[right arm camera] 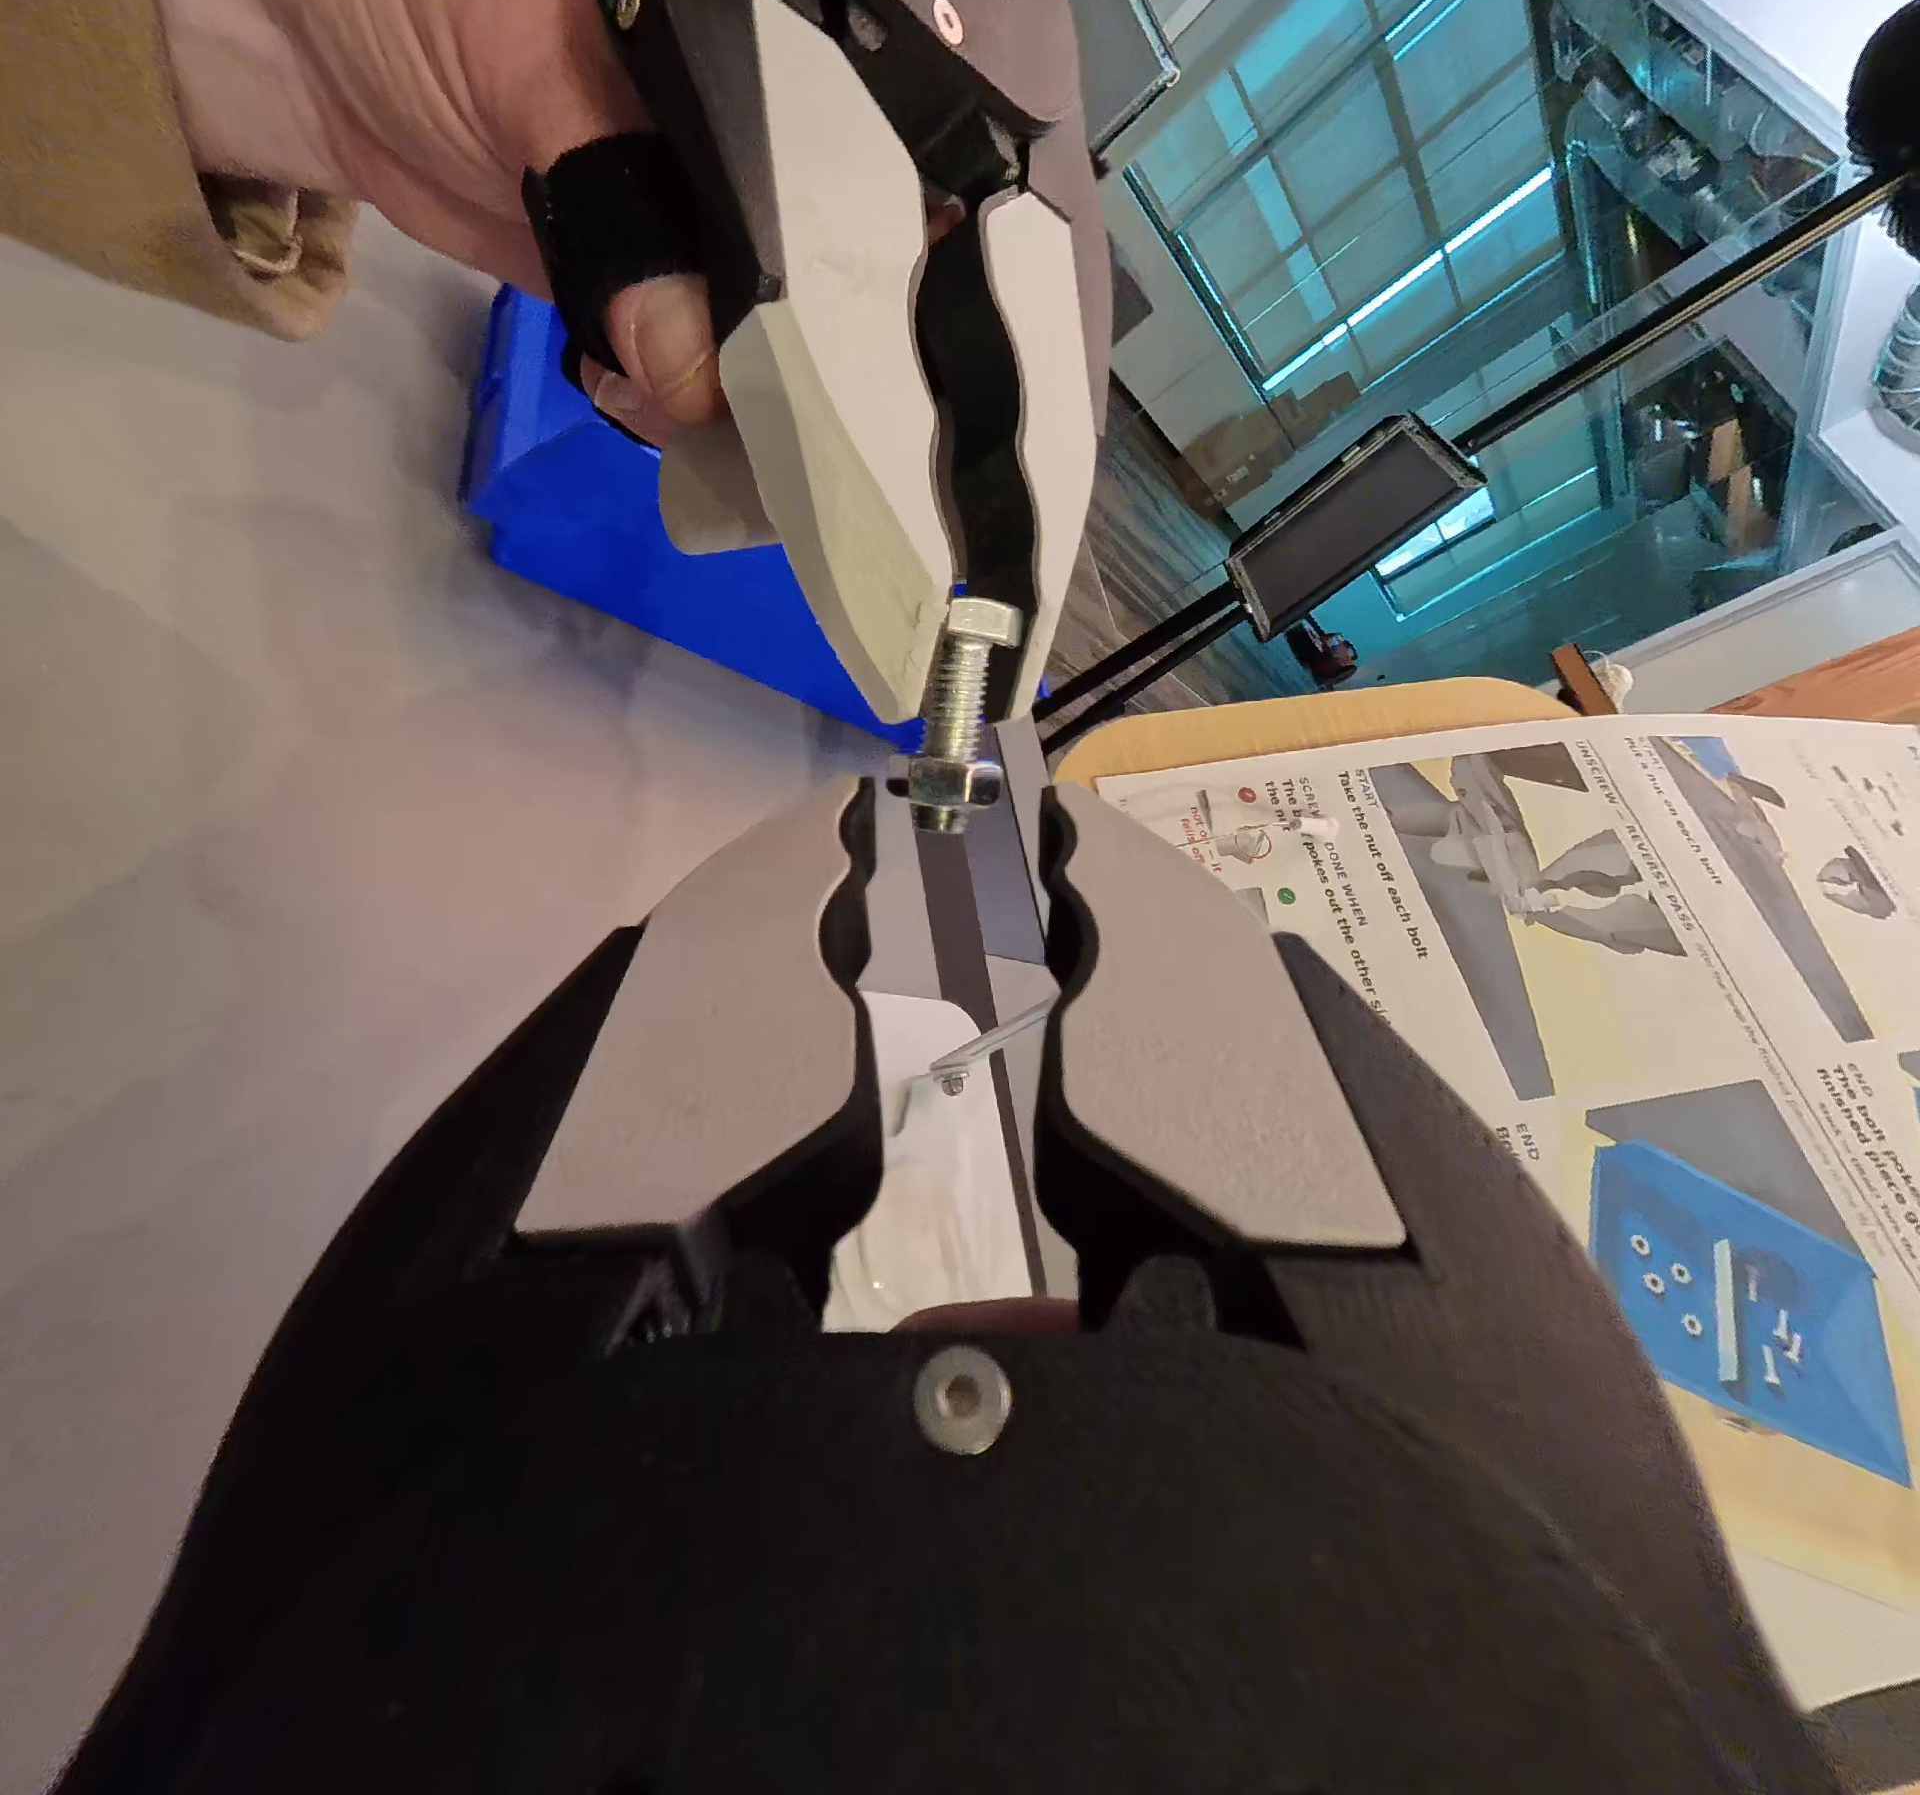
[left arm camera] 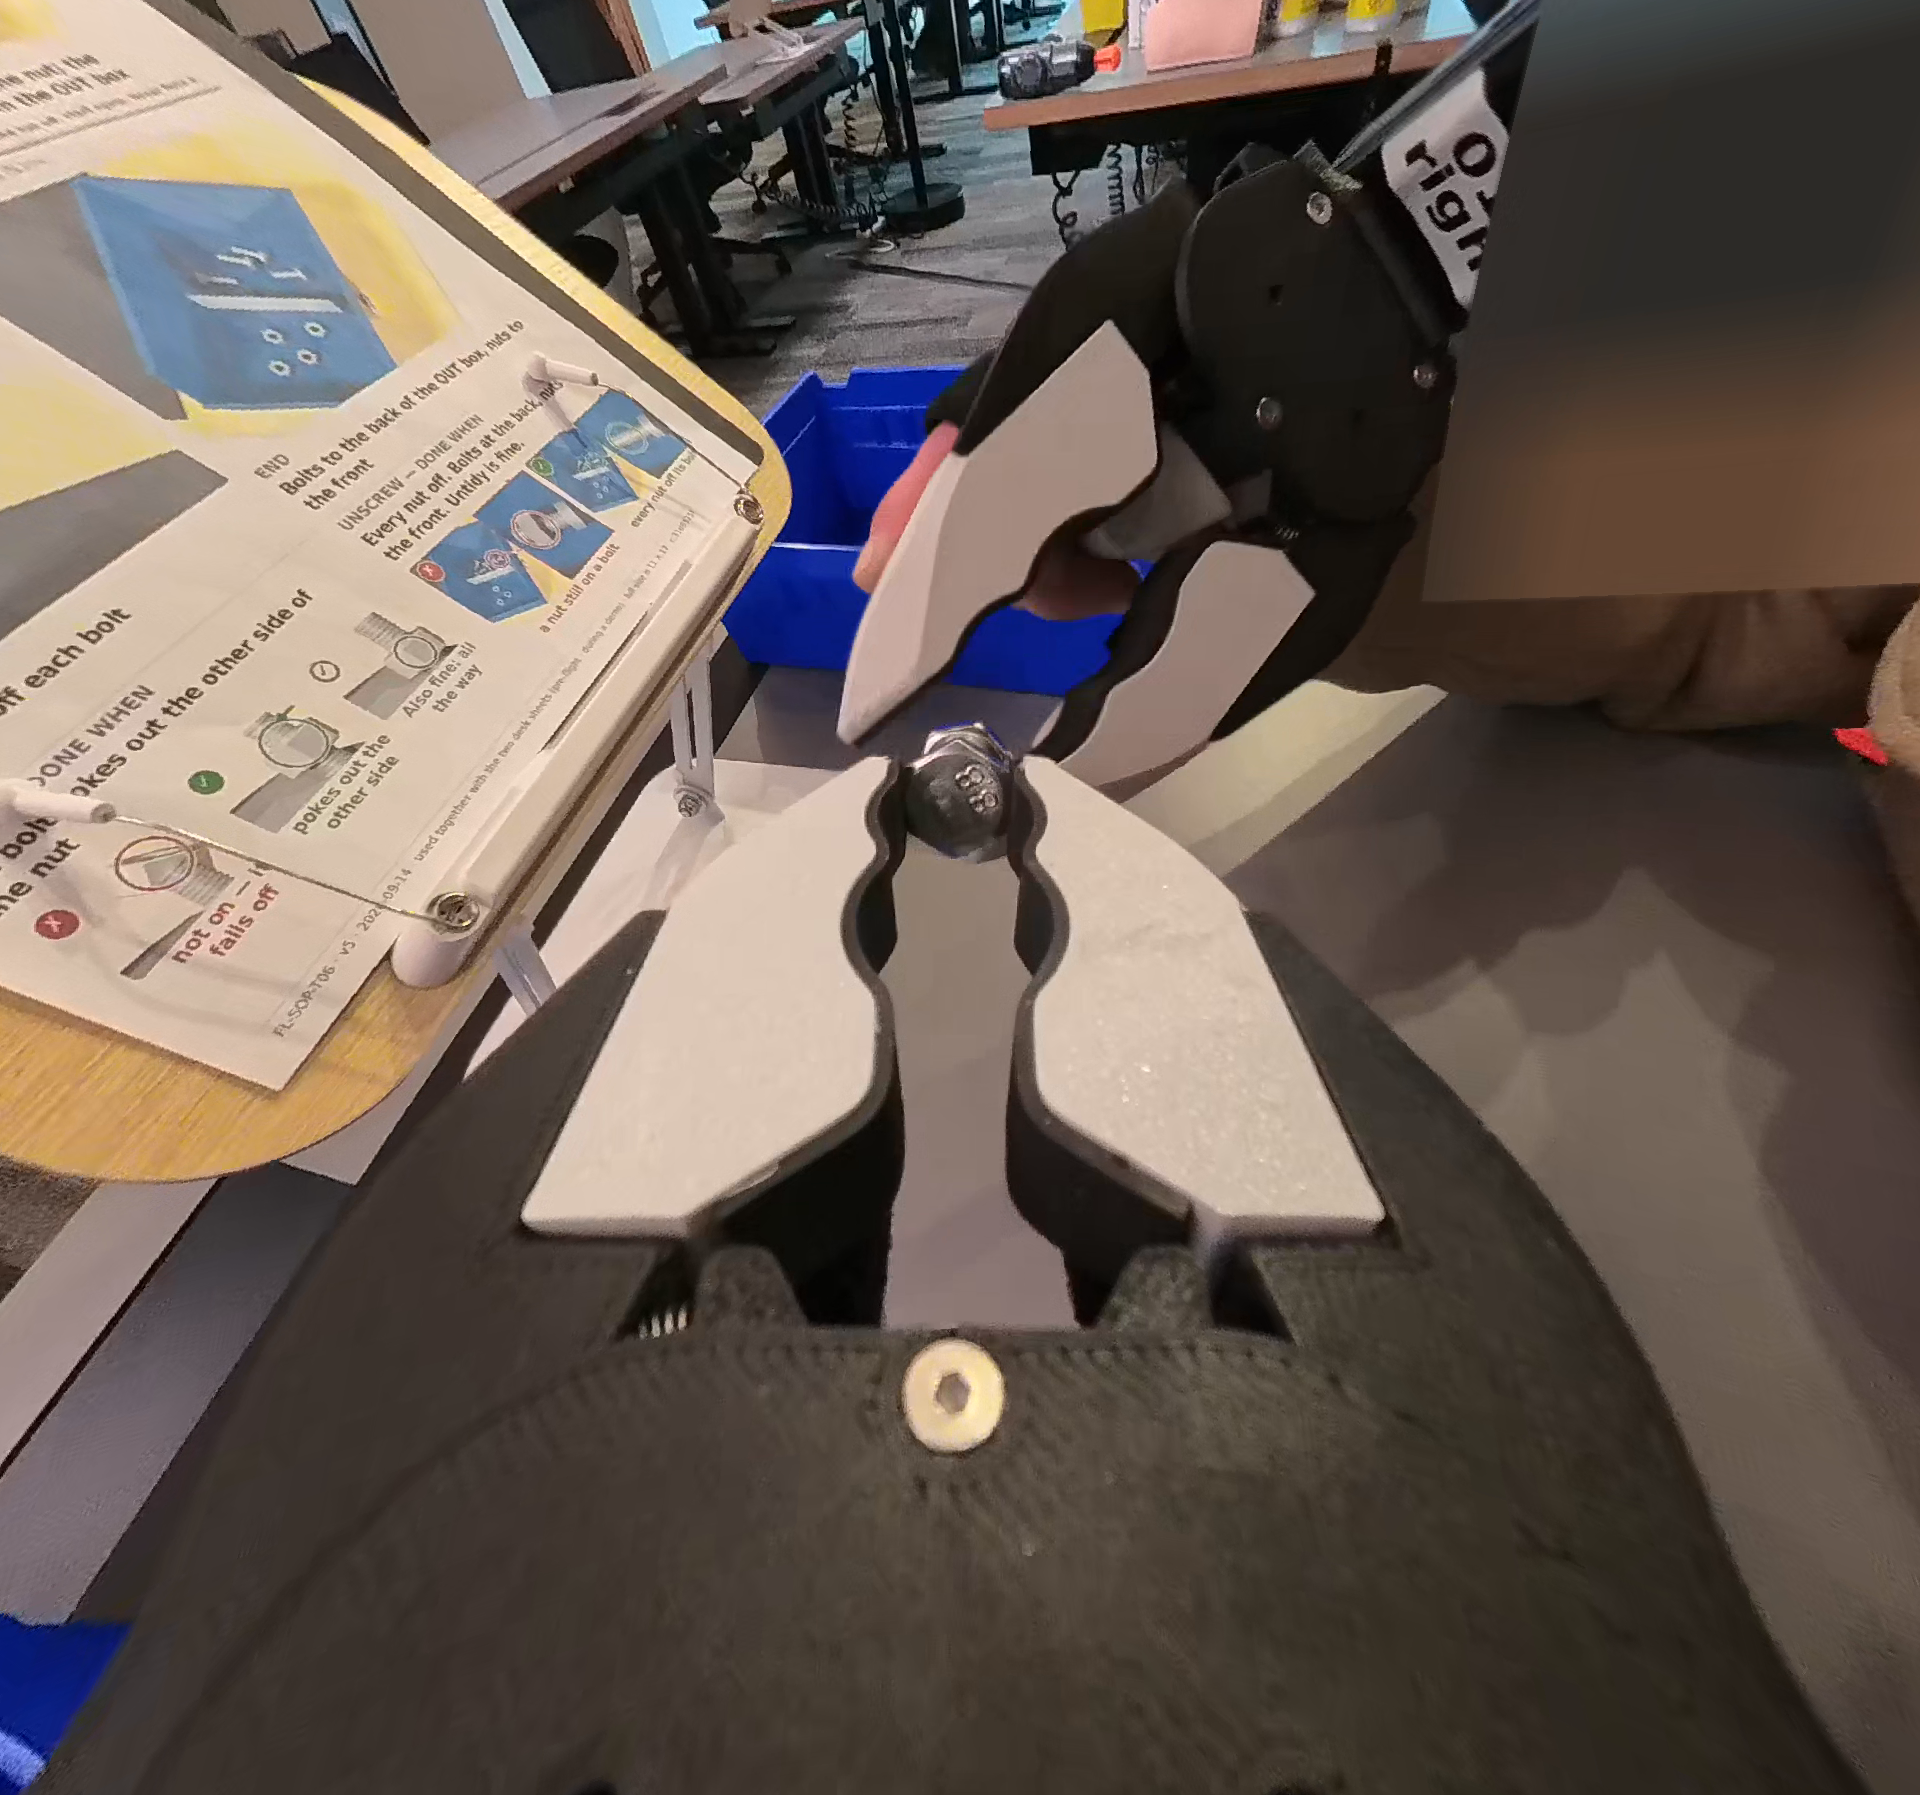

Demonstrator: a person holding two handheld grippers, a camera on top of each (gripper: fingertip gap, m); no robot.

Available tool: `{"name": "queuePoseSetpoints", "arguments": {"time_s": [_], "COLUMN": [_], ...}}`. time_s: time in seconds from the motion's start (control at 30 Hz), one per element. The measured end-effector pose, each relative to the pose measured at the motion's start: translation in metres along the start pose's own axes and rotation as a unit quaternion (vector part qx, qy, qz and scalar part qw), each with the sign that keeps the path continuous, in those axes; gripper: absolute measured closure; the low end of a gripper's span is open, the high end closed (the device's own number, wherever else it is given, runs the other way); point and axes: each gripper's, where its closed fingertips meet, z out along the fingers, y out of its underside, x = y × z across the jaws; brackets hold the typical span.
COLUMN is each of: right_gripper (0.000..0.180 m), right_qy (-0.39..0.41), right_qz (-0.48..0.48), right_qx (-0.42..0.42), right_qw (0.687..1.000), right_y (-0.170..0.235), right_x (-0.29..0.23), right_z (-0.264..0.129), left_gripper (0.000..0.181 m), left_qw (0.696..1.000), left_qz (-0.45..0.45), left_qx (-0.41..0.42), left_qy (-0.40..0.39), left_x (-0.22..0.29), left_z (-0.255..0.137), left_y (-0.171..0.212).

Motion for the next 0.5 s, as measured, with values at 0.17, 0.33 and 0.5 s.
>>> {"name": "queuePoseSetpoints", "arguments": {"time_s": [0.17,0.33,0.5], "right_gripper": [0.134,0.135,0.138], "right_qy": [-0.026,-0.054,-0.063], "right_qz": [0.037,0.072,0.080], "right_qx": [0.011,0.030,0.038], "right_qw": [0.999,0.996,0.994], "right_y": [-0.001,-0.005,-0.008], "right_x": [-0.003,-0.009,-0.010], "right_z": [0.000,0.000,-0.002], "left_gripper": [0.163,0.163,0.163], "left_qw": [1.000,1.000,1.000], "left_qz": [0.001,0.005,0.009], "left_qx": [0.017,0.020,0.021], "left_qy": [0.001,0.002,-0.007], "left_x": [0.000,0.001,-0.001], "left_z": [-0.001,-0.001,-0.001], "left_y": [-0.004,-0.005,-0.005]}}
